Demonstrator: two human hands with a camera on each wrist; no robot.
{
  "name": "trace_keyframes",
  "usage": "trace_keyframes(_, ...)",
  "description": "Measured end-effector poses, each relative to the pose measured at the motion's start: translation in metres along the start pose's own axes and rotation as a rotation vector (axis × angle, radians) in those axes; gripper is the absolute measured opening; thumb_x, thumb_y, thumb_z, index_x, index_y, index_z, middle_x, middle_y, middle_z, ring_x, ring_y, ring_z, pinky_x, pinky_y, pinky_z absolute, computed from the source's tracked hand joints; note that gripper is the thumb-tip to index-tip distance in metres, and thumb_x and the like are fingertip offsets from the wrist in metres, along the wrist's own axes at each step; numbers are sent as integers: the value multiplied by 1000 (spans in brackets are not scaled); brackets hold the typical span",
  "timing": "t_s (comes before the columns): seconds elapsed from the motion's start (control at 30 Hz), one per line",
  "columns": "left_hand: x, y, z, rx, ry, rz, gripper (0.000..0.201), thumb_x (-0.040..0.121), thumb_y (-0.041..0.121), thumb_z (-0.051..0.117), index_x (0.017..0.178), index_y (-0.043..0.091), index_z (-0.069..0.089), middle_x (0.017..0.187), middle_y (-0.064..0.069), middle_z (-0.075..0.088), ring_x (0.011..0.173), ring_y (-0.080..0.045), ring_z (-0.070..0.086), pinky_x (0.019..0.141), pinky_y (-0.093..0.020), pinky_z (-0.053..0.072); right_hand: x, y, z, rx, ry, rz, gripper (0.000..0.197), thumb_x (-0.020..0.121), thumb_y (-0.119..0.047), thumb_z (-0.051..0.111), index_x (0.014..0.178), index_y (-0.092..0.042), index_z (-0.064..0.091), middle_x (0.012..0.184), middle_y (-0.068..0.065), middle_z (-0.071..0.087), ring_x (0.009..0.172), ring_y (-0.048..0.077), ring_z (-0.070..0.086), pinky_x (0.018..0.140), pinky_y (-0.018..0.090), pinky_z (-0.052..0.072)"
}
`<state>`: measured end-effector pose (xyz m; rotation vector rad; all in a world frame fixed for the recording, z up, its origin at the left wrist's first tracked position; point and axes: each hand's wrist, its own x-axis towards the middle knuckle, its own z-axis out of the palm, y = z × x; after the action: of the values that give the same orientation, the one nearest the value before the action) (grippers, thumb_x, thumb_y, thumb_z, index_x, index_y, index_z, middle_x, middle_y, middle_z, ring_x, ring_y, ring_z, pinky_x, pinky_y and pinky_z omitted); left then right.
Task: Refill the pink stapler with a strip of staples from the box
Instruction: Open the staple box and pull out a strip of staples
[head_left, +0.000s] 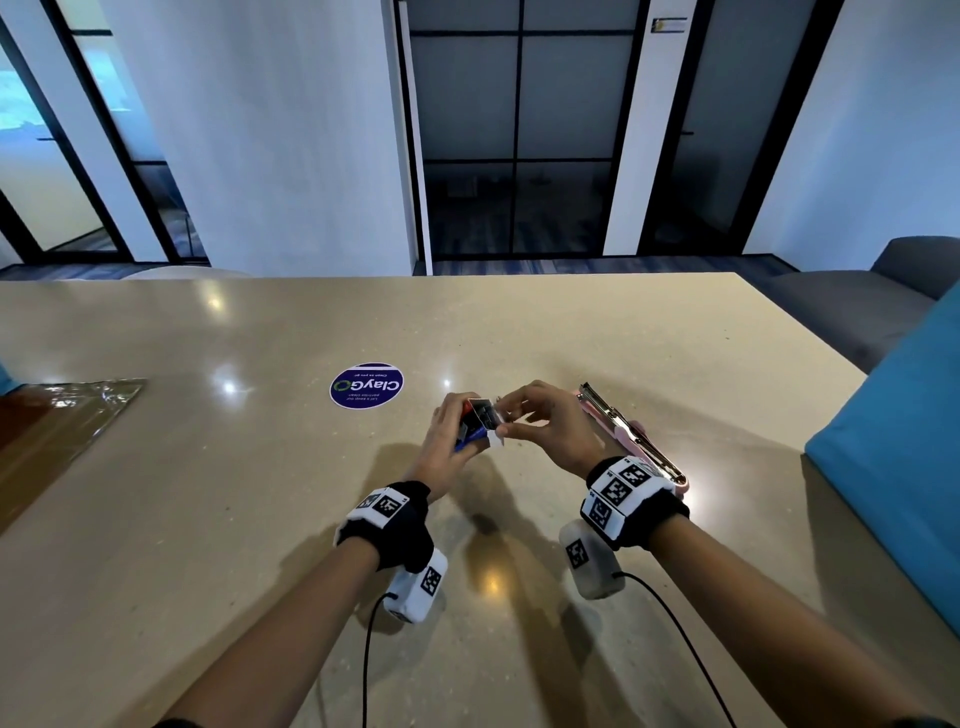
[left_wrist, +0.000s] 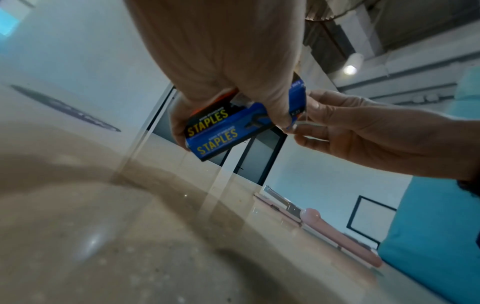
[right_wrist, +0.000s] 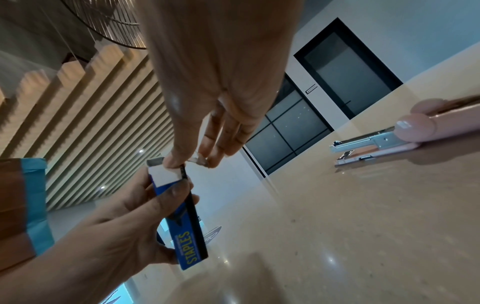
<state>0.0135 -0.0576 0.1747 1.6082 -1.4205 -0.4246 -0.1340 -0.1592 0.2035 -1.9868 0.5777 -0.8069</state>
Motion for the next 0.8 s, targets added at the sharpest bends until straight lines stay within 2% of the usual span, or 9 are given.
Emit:
trace_keyframes(0.07,-2,2,1,28,-46,-28,46,87,5,57,127,12,35,127,-10,41,117,-22,39,100,-33,39,-2,1,1,27,15,0,24,68,-11,81,89,-9,71,95,16,67,80,24,67,76,38,58)
trace_keyframes(0.1,-2,3,2,25,-73,-40,46,86,8,56,125,16,32,127,-9,38,116,-22,37,99,-32,37,-2,1,1,26,25,-2,24,68,-11,81,89,-7,72,94,15,69,79,22,67,77,41,59)
trace_keyframes(0.23,-4,3,-1,16,-160,-46,56,70,19,52,120,18,27,127,-9,31,119,-25,33,102,-36,36,-5,1,2,41,43,-11,24,67,-10,82,88,-5,71,93,13,72,77,26,69,78,44,58)
trace_keyframes(0.33,-3,2,-1,51,-170,-37,55,73,50,54,114,29,24,124,-2,32,114,-15,32,94,-23,36,-6,1,1,48,30,-22,26,66,-11,82,89,-7,71,93,14,72,78,27,70,79,45,59)
trace_keyframes(0.4,0,1,0,130,-123,-25,55,74,60,52,114,29,28,123,0,34,111,-11,33,96,-30,40,-6,1,1,47,17,-27,25,68,-9,81,91,-5,71,93,16,72,78,27,71,79,44,59)
trace_keyframes(0.47,4,-1,-1,212,-89,-18,52,79,59,52,116,29,30,122,4,35,110,-10,35,96,-45,44,-6,1,1,38,18,-41,19,74,-7,75,93,-4,71,92,16,73,79,28,71,78,46,59)
trace_keyframes(0.53,7,1,-2,296,-81,-2,44,84,52,54,116,32,32,121,7,35,108,-9,35,91,-50,45,-4,1,0,-2,41,-74,13,83,-7,67,95,-5,71,89,16,74,80,26,71,75,45,58)
trace_keyframes(0.63,8,7,-4,396,-67,20,42,88,47,55,121,31,36,124,8,36,112,-13,37,84,-45,45,-1,1,0,-105,81,-140,16,86,-4,61,97,-10,71,86,13,72,75,22,70,69,39,57)
trace_keyframes(0.8,10,13,-3,471,-76,51,44,88,48,55,125,29,40,126,9,39,115,-15,37,76,-36,39,-1,3,-2,-324,142,-289,12,83,-11,67,92,-13,74,83,5,67,58,19,61,58,34,54)
